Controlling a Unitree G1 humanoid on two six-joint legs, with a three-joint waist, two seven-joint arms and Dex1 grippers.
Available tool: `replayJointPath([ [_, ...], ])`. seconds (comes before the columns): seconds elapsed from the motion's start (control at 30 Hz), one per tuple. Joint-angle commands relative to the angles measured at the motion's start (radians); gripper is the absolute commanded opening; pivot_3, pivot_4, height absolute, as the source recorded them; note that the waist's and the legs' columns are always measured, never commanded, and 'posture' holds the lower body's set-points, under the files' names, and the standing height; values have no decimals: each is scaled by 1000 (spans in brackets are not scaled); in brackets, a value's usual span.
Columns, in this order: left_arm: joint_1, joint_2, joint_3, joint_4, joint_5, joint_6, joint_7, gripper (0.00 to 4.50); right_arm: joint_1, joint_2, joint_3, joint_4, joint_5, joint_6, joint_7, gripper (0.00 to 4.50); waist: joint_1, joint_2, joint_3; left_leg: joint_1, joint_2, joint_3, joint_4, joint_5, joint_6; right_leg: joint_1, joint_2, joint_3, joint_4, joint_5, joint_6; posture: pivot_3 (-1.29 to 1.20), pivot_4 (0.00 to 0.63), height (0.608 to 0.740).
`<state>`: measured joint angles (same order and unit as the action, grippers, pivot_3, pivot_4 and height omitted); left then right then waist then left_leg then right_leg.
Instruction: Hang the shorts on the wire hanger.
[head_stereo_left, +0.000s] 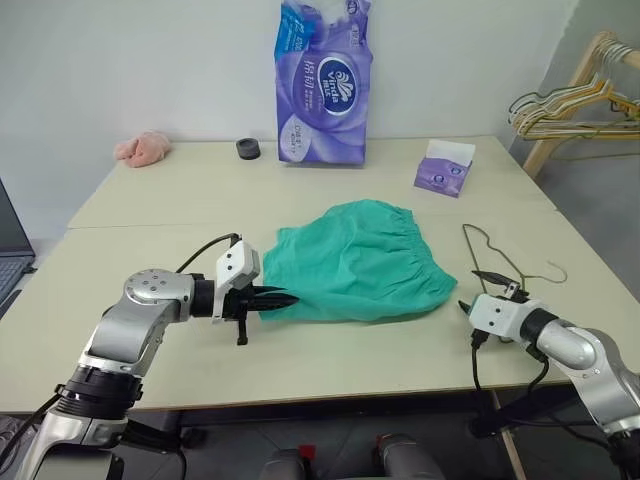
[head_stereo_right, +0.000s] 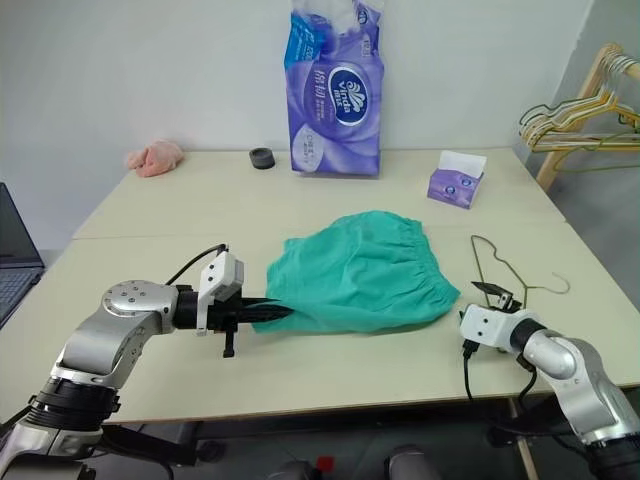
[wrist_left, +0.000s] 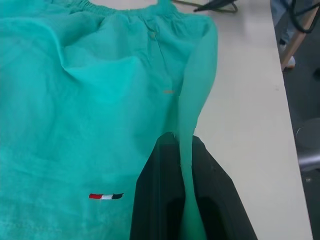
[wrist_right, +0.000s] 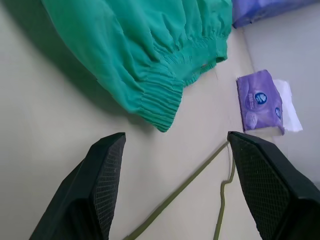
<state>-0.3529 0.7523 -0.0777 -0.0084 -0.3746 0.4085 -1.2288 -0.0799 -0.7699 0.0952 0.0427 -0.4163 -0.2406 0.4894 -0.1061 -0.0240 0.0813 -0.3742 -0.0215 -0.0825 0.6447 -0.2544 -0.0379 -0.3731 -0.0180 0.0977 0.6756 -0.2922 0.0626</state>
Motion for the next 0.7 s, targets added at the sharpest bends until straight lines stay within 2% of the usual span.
replayJointPath([
  [0.03,-35,12,39,14,-10,-11,1,40,-66,-6,57,42,-39,-102,-11,3481,-3,0,0,0,0,0,0,0,0,0,0,0,0,0,0,-106,36,740],
  [0.57,-50,22,41,60,4,-30,-6,40,-269,55,183,241,-150,-181,-66,3481,-9,0,0,3,0,-1,1,0,0,1,-1,1,4,1,-1,-101,37,740],
  [0.67,-50,28,39,68,14,-35,-1,0,-303,57,193,275,-144,-194,-52,2864,-9,0,0,3,1,-1,1,0,0,1,-1,1,4,1,-1,-99,38,740],
  [0.7,-49,29,39,69,16,-36,1,0,-313,57,195,280,-139,-198,-45,2498,-9,0,0,3,1,-1,1,0,0,2,-1,1,4,1,-1,-98,38,740],
])
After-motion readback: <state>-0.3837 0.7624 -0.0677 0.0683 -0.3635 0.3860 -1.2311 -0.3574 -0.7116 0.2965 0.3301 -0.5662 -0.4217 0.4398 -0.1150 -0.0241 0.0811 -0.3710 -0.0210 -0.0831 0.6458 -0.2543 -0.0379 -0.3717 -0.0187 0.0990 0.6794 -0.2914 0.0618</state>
